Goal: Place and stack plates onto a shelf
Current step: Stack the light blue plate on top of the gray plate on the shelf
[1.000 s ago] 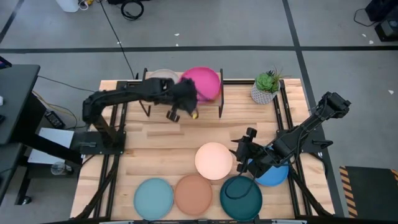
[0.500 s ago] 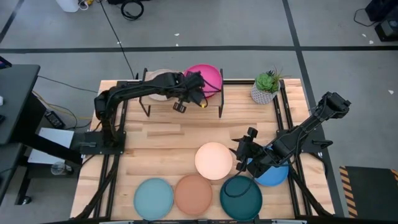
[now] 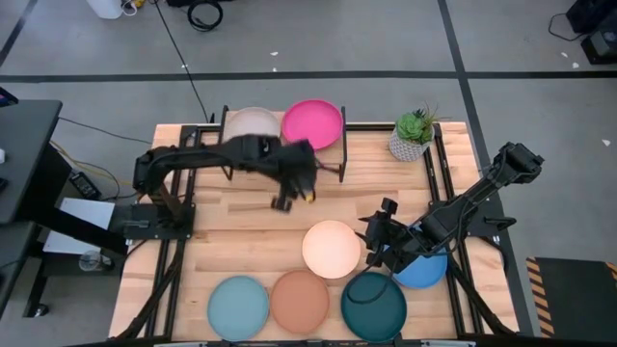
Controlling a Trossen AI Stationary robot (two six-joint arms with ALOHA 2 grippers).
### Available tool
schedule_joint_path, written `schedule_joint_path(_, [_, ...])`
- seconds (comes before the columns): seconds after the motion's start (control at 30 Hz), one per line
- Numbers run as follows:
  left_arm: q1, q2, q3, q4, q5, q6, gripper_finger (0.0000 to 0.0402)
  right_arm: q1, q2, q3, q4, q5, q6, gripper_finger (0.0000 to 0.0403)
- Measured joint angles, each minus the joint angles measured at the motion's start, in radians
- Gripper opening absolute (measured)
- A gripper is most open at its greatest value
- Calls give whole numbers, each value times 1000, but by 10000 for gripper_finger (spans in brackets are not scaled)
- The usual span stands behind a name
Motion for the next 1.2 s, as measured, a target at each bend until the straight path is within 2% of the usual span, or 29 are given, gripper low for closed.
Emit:
schedule_joint_path(0.07, [-46, 1, -17, -12, 64, -122, 169, 0, 0, 0, -2, -23, 14, 191])
schedule_joint_path(0.13, [-101, -1, -73, 15, 72, -201, 166, 10, 0, 0, -16, -40, 39, 191])
schedule_joint_path(0.33, [-298, 1, -294, 45, 78, -242, 164, 42, 13, 0, -36, -55, 74, 191])
schedule_joint_path(0.43, [-389, 2, -394, 111, 125, -302, 164, 44, 18, 0, -34, -54, 79, 191])
schedule_joint_path(0.53, [-467, 2, -446, 148, 182, -415, 164, 44, 18, 0, -32, -23, 86, 191])
schedule_joint_path(0.63, [-530, 2, -491, 172, 185, -511, 164, 44, 18, 0, -18, 17, 55, 191])
schedule_joint_path(0.8, [-588, 2, -573, 227, 146, -637, 164, 28, 18, 0, 39, 23, -28, 191])
schedule_joint_path(0.97, [-591, 2, -658, 268, 116, -713, 164, 7, 18, 0, 79, 23, -116, 191])
schedule_joint_path(1.2, [-593, 2, -737, 343, 154, -753, 161, -35, 19, 0, 97, 23, -190, 191])
